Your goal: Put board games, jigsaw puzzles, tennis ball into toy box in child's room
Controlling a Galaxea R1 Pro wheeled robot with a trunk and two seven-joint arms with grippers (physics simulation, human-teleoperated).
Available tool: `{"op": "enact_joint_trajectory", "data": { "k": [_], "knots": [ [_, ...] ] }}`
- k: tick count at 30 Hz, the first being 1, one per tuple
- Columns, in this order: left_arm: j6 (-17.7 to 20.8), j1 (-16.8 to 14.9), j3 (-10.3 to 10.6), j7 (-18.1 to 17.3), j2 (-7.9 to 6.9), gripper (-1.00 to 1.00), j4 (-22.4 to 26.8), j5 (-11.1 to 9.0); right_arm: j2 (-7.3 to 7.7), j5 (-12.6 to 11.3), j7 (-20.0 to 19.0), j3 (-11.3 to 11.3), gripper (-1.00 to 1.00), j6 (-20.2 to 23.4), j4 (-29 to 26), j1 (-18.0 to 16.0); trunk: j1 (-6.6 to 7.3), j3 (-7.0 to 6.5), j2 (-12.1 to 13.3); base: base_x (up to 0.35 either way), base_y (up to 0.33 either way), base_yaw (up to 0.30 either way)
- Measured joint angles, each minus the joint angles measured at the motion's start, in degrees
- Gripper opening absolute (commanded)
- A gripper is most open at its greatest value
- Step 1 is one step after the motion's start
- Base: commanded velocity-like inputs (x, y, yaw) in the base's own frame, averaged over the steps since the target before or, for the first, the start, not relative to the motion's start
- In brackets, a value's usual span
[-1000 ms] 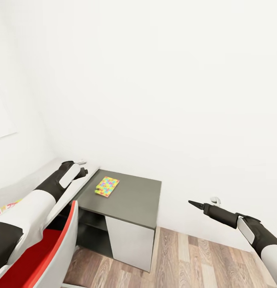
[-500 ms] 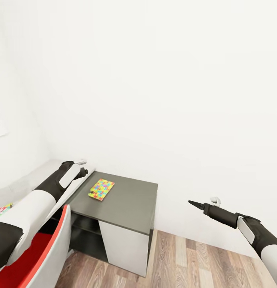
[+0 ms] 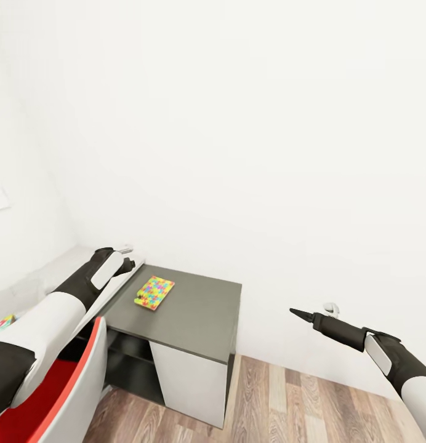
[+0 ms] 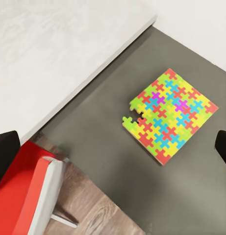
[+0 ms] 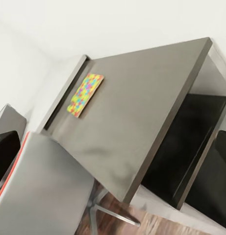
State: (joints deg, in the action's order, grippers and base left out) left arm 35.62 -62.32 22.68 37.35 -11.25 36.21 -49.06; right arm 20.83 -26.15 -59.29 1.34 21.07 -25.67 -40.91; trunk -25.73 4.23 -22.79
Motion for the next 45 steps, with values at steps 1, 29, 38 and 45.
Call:
{"op": "enact_joint_trajectory", "data": {
  "k": [1, 29, 38, 45],
  "knots": [
    [0.0, 0.0, 0.0, 0.0, 0.0, 1.0, 0.0, 0.0, 0.0, 0.0, 0.0, 0.0, 1.0, 0.0, 0.0, 0.0, 0.0, 0.0, 0.01, 0.224, 0.044, 0.0],
    [0.1, 0.0, 0.1, 0.0, 0.79, 1.0, -0.58, -0.21, 0.0, 0.01, -0.09, 0.0, 1.0, -0.04, 0.0, 0.0, -0.02, 0.0, 0.01, 0.029, -0.04, 0.0],
    [-0.05, 0.0, -0.01, -0.05, 0.79, 1.0, -2.76, -0.09, 0.0, 0.0, -0.09, 0.0, 1.0, -0.06, 0.0, 0.0, -0.02, 0.0, 0.01, 0.0, 0.0, 0.0],
    [-0.08, 0.0, 0.02, 0.01, 0.85, 1.0, -2.92, -0.06, 0.0, 0.0, -0.09, 0.0, 1.0, -0.08, 0.0, 0.0, -0.02, 0.0, 0.01, 0.0, 0.0, 0.0]
  ]
}}
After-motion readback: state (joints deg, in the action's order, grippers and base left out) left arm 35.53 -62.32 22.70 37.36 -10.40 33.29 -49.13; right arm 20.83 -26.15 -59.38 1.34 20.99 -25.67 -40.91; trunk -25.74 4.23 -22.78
